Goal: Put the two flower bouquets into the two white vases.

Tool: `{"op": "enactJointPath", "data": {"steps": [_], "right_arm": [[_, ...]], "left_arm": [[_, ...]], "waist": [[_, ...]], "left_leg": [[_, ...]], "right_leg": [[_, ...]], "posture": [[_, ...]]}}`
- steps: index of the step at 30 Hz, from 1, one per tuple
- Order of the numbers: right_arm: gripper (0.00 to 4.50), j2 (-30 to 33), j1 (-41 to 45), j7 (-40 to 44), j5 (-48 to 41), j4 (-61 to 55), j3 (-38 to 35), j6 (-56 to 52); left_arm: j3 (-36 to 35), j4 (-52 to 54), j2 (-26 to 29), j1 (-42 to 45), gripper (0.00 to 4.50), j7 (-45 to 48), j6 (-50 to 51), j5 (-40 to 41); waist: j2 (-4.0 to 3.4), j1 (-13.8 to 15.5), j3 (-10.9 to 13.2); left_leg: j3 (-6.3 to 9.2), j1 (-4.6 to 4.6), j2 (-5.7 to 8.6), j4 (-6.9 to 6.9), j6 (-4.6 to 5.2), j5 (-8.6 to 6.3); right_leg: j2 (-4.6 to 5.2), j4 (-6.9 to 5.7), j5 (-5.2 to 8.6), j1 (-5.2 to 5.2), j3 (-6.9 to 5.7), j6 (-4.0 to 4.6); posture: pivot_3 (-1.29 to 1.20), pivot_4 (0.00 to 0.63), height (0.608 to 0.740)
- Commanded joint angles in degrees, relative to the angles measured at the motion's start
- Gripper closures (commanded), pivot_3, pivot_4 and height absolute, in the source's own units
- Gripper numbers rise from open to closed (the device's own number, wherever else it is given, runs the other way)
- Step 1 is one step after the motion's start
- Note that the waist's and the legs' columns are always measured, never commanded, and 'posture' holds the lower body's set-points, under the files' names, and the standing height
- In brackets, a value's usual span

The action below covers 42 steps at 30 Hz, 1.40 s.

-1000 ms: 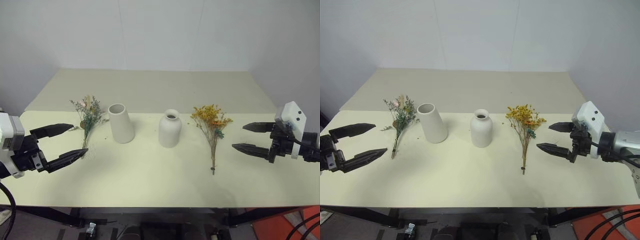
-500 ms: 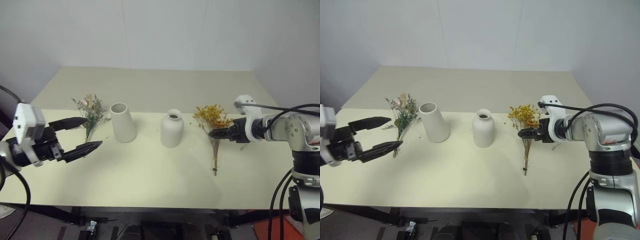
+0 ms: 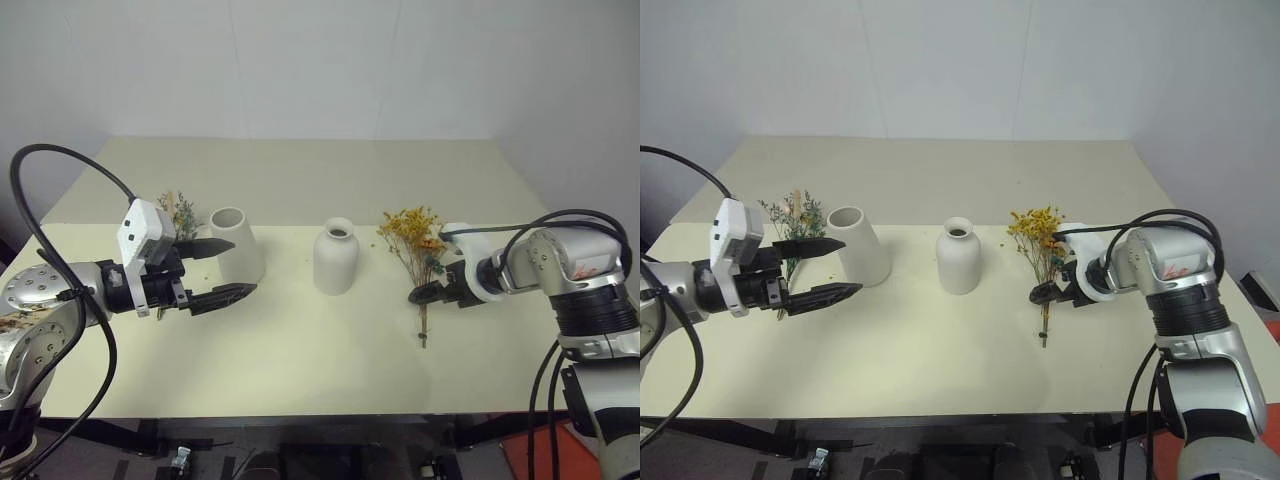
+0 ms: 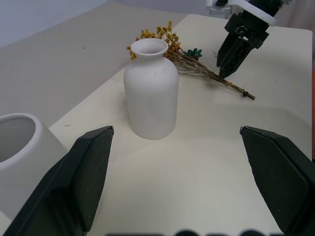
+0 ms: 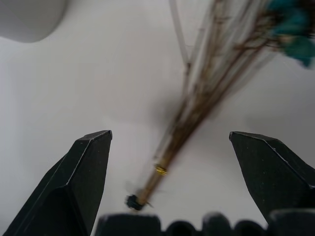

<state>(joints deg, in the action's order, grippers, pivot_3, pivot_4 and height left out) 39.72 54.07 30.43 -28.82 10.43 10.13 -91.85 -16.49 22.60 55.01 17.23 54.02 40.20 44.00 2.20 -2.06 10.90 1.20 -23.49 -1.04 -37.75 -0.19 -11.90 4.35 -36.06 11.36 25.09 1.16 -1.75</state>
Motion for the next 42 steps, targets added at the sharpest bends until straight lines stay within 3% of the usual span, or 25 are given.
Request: {"op": "enactJointPath", "data": {"steps": [1,8,22,27,31,37,42], "right_arm": [[0.0,-0.64,1.17,0.17,1.6,2.13,1.46,1.42],[0.0,-2.79,1.13,0.83,4.73,6.18,5.62,4.93],[4.47,-4.32,2.4,2.72,8.21,7.19,5.54,8.29],[4.47,-3.85,2.54,1.32,8.44,6.63,1.47,8.05],[4.47,-5.04,2.94,-1.81,8.24,5.15,-6.74,9.21],[4.47,-11.11,5.08,-10.57,7.06,-1.4,-24.27,24.19],[4.47,-18.12,4.18,-10.1,3.99,-10.98,-26.91,38.05]], "left_arm": [[-0.38,-0.11,0.11,0.51,0.02,0.64,-1.37,-0.7],[-0.78,-0.18,0.17,0.19,0.02,1.01,-1.55,-1.54],[-1.62,-0.6,0.01,-0.19,0.0,0.84,-1.94,-2.1],[-1.73,-0.8,0.09,-0.19,0.0,0.96,-2.17,-2.39],[-1.85,-1.1,0.3,-0.06,0.0,1.12,-2.42,-2.45],[-1.74,-2.54,1.18,1.22,0.0,2.08,-3.18,-3.17],[-0.66,-5.64,1.83,4.34,0.0,3.68,-4.66,-4.78]], "waist": [[0.0,-0.09,0.0],[0.09,-0.32,-0.06],[0.18,-0.43,-0.11],[0.17,-0.4,-0.11],[0.16,-0.35,-0.1],[0.12,-0.4,-0.08],[0.11,-0.46,-0.07]], "left_leg": [[0.0,-0.01,0.01,0.0,0.0,0.0],[0.02,0.11,0.0,0.0,0.0,0.0],[0.01,0.21,-0.02,0.01,0.0,0.0],[0.02,0.19,-0.02,0.01,0.0,0.0],[0.02,0.11,-0.02,0.01,0.0,0.0],[0.01,0.08,-0.02,0.03,0.0,0.0],[0.02,0.04,-0.03,0.05,0.0,0.0]], "right_leg": [[0.01,0.0,0.0,0.0,0.0,0.01],[0.01,0.0,0.03,-0.1,-0.01,-0.05],[-0.02,-0.01,0.06,-0.16,0.0,-0.09],[-0.02,-0.01,0.06,-0.14,0.0,-0.09],[-0.02,-0.02,0.03,-0.08,-0.01,-0.04],[-0.03,-0.04,0.05,-0.02,0.01,-0.08],[-0.03,-0.04,0.02,0.03,0.0,-0.04]], "posture": [[0.0,0.15,0.74],[0.0,0.15,0.74],[0.0,0.15,0.74],[0.0,0.15,0.74],[0.0,0.15,0.74],[0.0,0.15,0.74],[0.0,0.15,0.74]]}}
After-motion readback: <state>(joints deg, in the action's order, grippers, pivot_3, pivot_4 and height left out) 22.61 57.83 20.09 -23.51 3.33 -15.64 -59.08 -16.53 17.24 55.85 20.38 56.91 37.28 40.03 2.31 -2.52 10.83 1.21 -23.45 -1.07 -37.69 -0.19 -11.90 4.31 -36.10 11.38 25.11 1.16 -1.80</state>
